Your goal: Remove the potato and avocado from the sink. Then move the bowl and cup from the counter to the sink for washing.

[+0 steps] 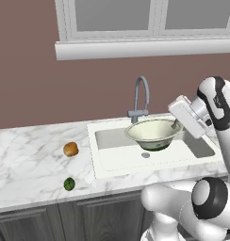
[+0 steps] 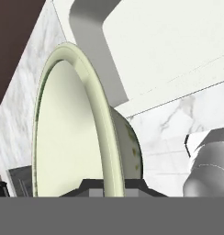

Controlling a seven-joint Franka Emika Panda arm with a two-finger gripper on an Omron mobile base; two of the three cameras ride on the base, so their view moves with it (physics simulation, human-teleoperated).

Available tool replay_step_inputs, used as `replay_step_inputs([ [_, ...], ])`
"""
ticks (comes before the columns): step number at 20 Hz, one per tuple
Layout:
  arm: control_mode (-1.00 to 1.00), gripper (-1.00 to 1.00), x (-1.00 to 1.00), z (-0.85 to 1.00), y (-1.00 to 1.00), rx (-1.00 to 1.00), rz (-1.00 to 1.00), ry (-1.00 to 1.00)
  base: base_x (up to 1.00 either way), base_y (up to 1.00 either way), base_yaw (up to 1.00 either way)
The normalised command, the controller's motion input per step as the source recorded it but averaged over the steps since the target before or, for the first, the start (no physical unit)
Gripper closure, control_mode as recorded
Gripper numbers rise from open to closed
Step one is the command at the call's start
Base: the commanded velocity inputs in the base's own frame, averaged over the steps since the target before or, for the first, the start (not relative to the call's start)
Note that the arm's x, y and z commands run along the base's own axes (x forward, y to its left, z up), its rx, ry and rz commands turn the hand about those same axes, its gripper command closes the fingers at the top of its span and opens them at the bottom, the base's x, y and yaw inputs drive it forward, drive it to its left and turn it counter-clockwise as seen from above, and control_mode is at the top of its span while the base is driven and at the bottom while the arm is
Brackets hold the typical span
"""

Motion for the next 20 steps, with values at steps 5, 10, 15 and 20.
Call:
replay_step_inputs([
  [5, -1.0, 1.0, -0.16, -0.01, -0.23, 0.0, 0.12, 0.0, 0.0, 0.0, 0.0],
  [10, -1.0, 1.0, -0.01, 0.0, -0.18, 0.03, 0.0, 0.0, 0.0, 0.0, 0.0],
  [15, -1.0, 1.0, 0.02, 0.03, -0.08, 0.13, 0.0, -0.05, 0.0, 0.0, 0.0],
  [20, -1.0, 1.0, 0.03, -0.03, -0.07, 0.04, 0.0, -0.01, 0.0, 0.0, 0.0],
])
